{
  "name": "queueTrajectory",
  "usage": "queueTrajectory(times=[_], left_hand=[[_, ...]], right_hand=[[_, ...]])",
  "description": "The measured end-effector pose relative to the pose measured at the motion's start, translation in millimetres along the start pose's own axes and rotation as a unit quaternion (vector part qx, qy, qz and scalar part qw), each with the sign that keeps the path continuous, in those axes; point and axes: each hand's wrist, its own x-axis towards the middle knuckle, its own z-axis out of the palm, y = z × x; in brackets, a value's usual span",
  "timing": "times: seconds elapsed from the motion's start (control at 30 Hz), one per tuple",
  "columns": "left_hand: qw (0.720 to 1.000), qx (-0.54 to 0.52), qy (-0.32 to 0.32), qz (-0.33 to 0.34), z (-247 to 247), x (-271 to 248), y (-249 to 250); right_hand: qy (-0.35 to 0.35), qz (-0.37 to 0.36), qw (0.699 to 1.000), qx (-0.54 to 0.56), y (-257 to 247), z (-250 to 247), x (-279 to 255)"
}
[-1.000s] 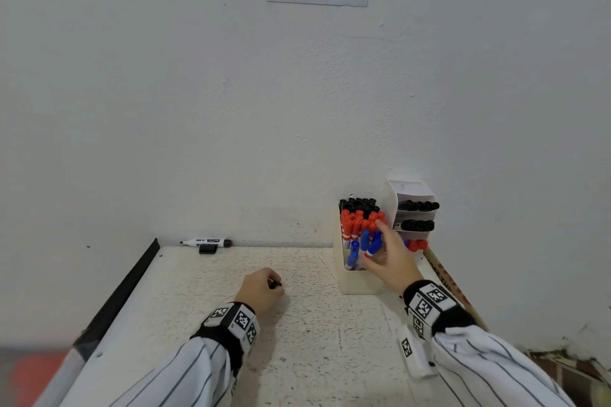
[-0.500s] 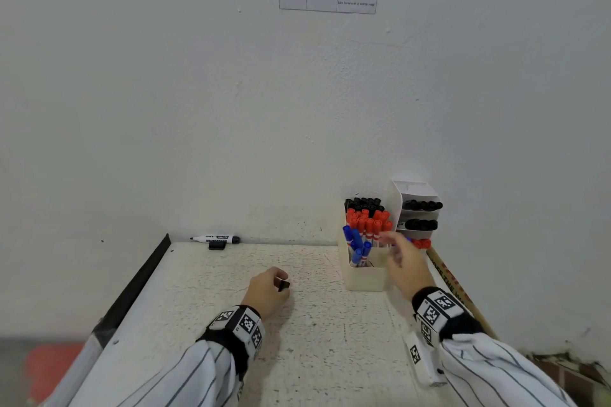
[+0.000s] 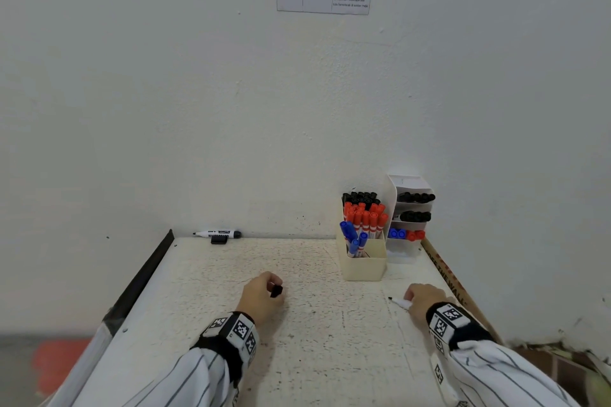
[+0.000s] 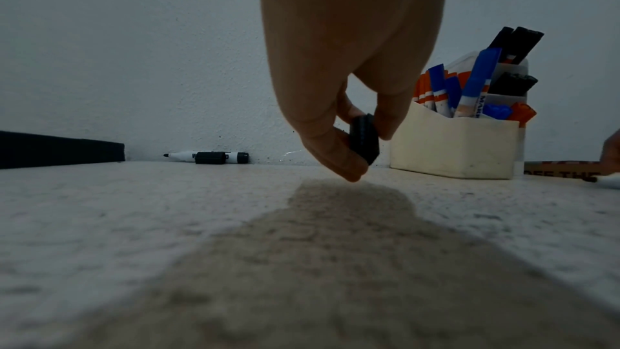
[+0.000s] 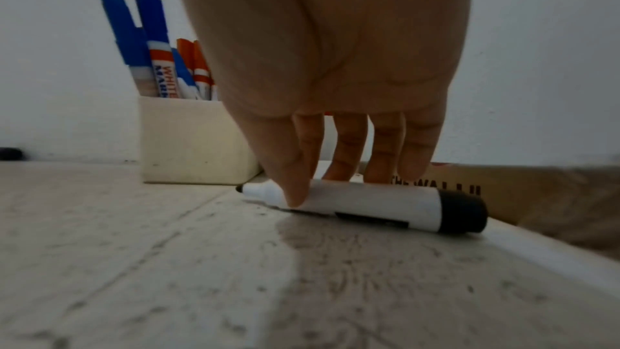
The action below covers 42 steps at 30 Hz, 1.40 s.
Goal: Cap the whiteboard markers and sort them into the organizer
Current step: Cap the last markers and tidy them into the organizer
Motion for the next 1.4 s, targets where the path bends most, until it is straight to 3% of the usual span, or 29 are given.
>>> queueTrajectory(times=[0.07,0.23,0.37,0.47,0.73,0.9,1.0,1.23,1.4], left_hand=[[1.000,-0.015,-0.010,-0.009,-1,-4,-1],[0.999,-0.011,-0.045,0.021,-3,-15,1],[0.996,-0.011,-0.075,0.055,-3,-24,6],[0.996,-0.028,-0.063,0.064,-6,-32,8],[0.989,-0.025,-0.117,0.086,-18,-50,7],[0.990,-0.060,-0.125,0.040,-27,-61,10],[0.994,-0.078,-0.071,0.036,-31,-67,10],[0.985,-0.163,0.020,0.054,-40,-76,4],[0.969,-0.239,0.046,0.043,-45,-81,3]], right_hand=[[0.025,-0.038,0.999,0.016,-9,-2,-12],[0.027,-0.239,0.963,0.124,-42,-10,-40],[0.045,-0.306,0.943,0.126,-69,-14,-62],[0.050,-0.341,0.930,0.130,-84,-12,-75],[0.032,-0.380,0.917,0.113,-110,-5,-93],[0.052,-0.420,0.902,0.083,-122,-2,-102],[0.112,-0.431,0.893,0.064,-128,-3,-109],[0.148,-0.424,0.893,0.029,-143,-10,-116],[0.122,-0.401,0.899,0.126,-149,-9,-119]])
